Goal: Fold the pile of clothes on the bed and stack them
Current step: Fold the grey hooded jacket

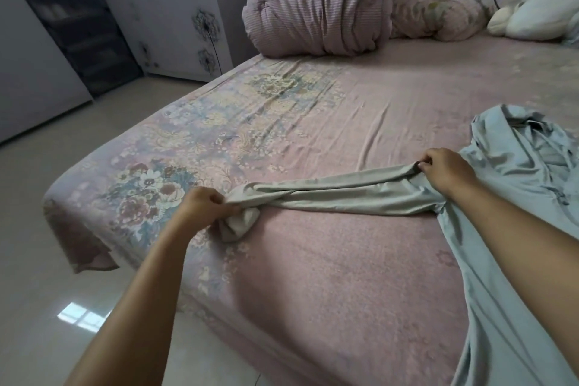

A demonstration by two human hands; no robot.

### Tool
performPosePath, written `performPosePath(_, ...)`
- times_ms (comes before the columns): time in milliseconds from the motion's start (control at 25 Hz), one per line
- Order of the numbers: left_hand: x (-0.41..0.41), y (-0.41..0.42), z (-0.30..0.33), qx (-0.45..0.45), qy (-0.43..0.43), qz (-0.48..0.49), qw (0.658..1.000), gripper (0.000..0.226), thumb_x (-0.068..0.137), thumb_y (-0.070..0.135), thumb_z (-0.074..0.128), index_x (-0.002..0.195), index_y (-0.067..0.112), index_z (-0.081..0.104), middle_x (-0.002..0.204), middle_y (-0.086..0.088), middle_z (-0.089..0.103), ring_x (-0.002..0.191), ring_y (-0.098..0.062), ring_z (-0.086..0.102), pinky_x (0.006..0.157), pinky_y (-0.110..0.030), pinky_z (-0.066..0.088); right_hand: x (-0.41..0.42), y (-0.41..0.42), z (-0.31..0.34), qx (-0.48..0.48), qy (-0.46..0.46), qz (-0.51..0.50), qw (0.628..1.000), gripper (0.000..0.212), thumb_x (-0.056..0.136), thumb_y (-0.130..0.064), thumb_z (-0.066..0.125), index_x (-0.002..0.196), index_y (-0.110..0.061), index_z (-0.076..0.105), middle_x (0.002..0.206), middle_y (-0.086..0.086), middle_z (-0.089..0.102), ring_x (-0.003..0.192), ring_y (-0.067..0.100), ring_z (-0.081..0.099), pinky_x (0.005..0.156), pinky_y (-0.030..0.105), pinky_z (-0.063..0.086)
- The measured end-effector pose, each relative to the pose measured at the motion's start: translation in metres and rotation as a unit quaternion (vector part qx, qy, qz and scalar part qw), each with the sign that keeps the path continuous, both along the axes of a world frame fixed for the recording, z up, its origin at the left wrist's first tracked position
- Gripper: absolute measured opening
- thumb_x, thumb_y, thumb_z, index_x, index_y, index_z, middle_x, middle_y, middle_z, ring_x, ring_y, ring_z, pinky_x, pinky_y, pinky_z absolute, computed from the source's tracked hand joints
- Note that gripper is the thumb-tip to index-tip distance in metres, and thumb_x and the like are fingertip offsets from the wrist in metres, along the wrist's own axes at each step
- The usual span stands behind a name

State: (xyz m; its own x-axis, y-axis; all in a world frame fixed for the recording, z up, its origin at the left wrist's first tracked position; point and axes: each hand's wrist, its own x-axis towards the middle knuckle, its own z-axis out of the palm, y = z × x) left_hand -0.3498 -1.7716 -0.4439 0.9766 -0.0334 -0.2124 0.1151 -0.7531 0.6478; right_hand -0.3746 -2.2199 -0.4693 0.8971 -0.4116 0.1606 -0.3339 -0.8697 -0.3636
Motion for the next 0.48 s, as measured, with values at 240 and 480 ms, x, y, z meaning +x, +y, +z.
performPosePath(240, 0.019, 0.038, 0.021, -0.35, 0.036, 0.074, 0.933, 0.023, 0.08, -0.003, 0.068, 0.096, 0.011, 0.059, 0.087, -0.009, 0.06, 0.059, -0.014, 0.063, 0.052, -0.026, 0.055, 0.009, -0.001, 0.001, -0.039, -0.04, -0.016, 0.998, 0.022, 0.092, -0.015, 0.056, 0.09, 0.003, 0.069, 0.106, 0.026, 0.061, 0.1, 0.044, 0.054, 0.085, 0.042, 0.042)
performPosePath(480, 0.035, 0.052, 0.046, 0.038, -0.072, 0.001, 0.997, 0.02, 0.086, 0.025, 0.069, 0.08, 0.006, 0.067, 0.069, -0.007, 0.058, 0.062, -0.019, 0.051, 0.052, -0.024, 0.043, 0.009, 0.009, 0.013, 0.05, -0.081, -0.02, 0.995, 0.015, 0.091, -0.008, 0.057, 0.097, 0.003, 0.066, 0.109, 0.027, 0.062, 0.101, 0.042, 0.057, 0.08, 0.038, 0.042)
